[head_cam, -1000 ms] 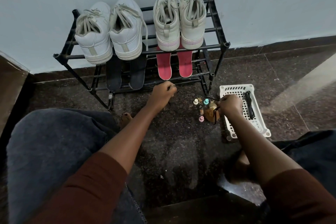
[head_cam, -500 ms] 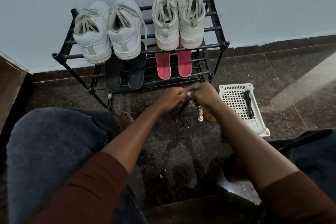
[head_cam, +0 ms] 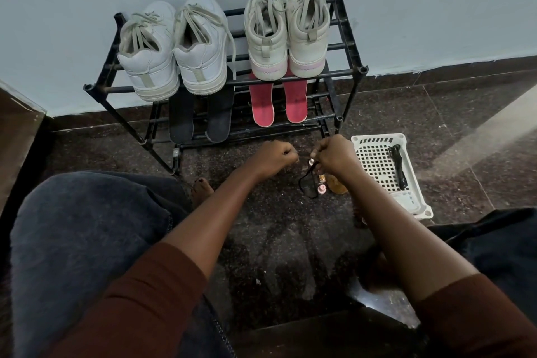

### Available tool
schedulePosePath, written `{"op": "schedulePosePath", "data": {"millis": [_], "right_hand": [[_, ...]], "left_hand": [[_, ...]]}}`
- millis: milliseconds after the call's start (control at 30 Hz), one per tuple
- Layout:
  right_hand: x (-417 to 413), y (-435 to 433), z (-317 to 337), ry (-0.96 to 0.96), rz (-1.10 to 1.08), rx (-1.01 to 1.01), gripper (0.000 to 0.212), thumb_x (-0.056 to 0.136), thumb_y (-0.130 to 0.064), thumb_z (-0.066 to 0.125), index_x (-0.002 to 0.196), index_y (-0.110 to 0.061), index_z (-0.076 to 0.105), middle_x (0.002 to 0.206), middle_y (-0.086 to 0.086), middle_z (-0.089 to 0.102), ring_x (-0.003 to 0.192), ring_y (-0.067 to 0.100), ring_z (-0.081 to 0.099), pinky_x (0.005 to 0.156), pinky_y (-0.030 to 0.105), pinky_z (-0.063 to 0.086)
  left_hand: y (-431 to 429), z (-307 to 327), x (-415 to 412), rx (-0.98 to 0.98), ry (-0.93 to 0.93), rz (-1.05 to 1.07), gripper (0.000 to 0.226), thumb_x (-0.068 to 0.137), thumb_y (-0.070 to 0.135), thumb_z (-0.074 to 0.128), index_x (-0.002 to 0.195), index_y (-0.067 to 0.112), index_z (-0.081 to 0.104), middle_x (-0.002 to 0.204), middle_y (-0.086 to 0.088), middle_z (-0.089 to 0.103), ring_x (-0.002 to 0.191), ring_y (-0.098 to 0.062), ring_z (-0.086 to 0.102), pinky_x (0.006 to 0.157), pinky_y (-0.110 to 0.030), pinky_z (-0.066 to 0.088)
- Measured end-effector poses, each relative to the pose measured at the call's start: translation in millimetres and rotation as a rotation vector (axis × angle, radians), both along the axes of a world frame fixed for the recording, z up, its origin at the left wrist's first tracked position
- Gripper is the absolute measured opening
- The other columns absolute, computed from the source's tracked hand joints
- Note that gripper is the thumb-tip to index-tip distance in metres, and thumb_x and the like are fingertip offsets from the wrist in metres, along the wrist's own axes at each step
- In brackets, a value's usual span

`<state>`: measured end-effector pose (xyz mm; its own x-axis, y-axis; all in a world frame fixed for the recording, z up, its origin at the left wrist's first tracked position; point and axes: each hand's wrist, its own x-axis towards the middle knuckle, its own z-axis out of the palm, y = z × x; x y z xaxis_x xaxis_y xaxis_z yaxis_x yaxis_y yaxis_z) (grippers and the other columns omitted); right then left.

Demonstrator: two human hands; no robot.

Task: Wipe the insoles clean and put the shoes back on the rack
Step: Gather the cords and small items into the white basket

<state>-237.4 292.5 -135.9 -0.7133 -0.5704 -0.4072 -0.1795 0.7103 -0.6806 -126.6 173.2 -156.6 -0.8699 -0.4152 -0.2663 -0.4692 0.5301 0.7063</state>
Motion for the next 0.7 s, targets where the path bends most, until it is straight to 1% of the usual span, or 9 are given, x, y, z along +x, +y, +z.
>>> {"op": "schedulePosePath", "data": {"millis": [133,167,233,267,300,400,567,633,700], "right_hand": [[-9.5,10.4,-10.1,0.056,-0.032,0.042,0.011,0.085,-0.008,0.063,0.075,-0.009,0.069,0.087,0.017,0.07,0.08,0.029,0.067,0.079,0.035,0.055],[-12.3,13.8,-12.7,0.058,-0.048,0.05,0.011,0.085,-0.007,0.061,0.078,-0.008,0.07,0.09,0.018,0.07,0.081,0.029,0.068,0.082,0.037,0.055],[-18.3,19.7,-18.3,0.059,-0.084,0.067,0.013,0.085,-0.005,0.059,0.078,-0.007,0.07,0.091,0.021,0.07,0.072,0.019,0.069,0.083,0.038,0.054],[-20.5,22.2,-20.2,0.07,-0.101,0.077,0.012,0.085,-0.005,0.058,0.081,-0.005,0.07,0.091,0.022,0.07,0.069,0.016,0.068,0.082,0.037,0.054],[-22.6,24.4,-21.5,0.083,-0.125,0.089,0.012,0.086,-0.005,0.058,0.085,-0.001,0.07,0.09,0.023,0.069,0.073,0.02,0.069,0.08,0.036,0.054],[-28.6,30.7,-26.0,0.106,-0.187,0.121,0.016,0.088,-0.005,0.056,0.091,0.003,0.069,0.09,0.024,0.068,0.084,0.031,0.067,0.075,0.036,0.055],[-35.2,41.0,-32.3,0.077,-0.269,0.179,0.017,0.088,-0.001,0.053,0.097,0.004,0.066,0.094,0.022,0.067,0.083,0.026,0.066,0.069,0.028,0.051],[-34.3,40.4,-29.4,0.091,-0.261,0.184,0.017,0.089,-0.001,0.052,0.096,0.004,0.067,0.094,0.021,0.067,0.082,0.026,0.065,0.065,0.026,0.048],[-30.5,34.1,-21.8,0.107,-0.218,0.154,0.018,0.089,-0.001,0.052,0.097,0.002,0.068,0.087,0.019,0.067,0.072,0.021,0.064,0.061,0.025,0.047]], "left_hand": [[-4.6,-2.5,3.7,0.032,-0.023,0.04,0.023,0.087,0.021,0.054,0.083,0.002,0.067,0.074,0.004,0.063,0.063,-0.008,0.055,0.061,-0.025,0.041],[-5.9,-3.2,4.6,0.047,-0.025,0.058,0.024,0.087,0.021,0.054,0.082,0.002,0.067,0.073,0.003,0.064,0.063,-0.008,0.057,0.062,-0.025,0.043],[-8.4,-3.9,5.8,0.073,-0.02,0.093,0.026,0.088,0.022,0.054,0.082,0.0,0.066,0.07,0.005,0.064,0.058,-0.001,0.058,0.058,-0.02,0.044],[-9.6,-3.6,6.0,0.084,-0.015,0.111,0.027,0.088,0.021,0.054,0.082,-0.002,0.066,0.069,0.007,0.063,0.055,0.004,0.057,0.057,-0.016,0.043],[-10.5,-2.8,6.1,0.094,-0.005,0.129,0.027,0.089,0.02,0.054,0.082,-0.003,0.065,0.067,0.008,0.062,0.052,0.005,0.057,0.057,-0.016,0.044],[-13.3,1.2,6.5,0.125,0.058,0.183,0.022,0.087,0.016,0.054,0.069,0.007,0.063,0.062,0.006,0.062,0.053,0.0,0.059,0.067,-0.027,0.05],[-13.7,8.8,7.0,0.156,0.181,0.254,0.025,0.088,0.016,0.054,0.065,0.023,0.063,0.06,0.01,0.06,0.051,0.005,0.056,0.055,-0.01,0.043],[-11.5,9.3,4.8,0.159,0.173,0.245,0.026,0.089,0.018,0.053,0.067,0.026,0.064,0.062,0.011,0.059,0.055,0.0,0.056,0.06,-0.018,0.047],[-8.5,9.8,2.0,0.15,0.138,0.213,0.026,0.09,0.021,0.052,0.069,0.029,0.065,0.065,0.008,0.059,0.06,-0.008,0.055,0.065,-0.028,0.047]]}}
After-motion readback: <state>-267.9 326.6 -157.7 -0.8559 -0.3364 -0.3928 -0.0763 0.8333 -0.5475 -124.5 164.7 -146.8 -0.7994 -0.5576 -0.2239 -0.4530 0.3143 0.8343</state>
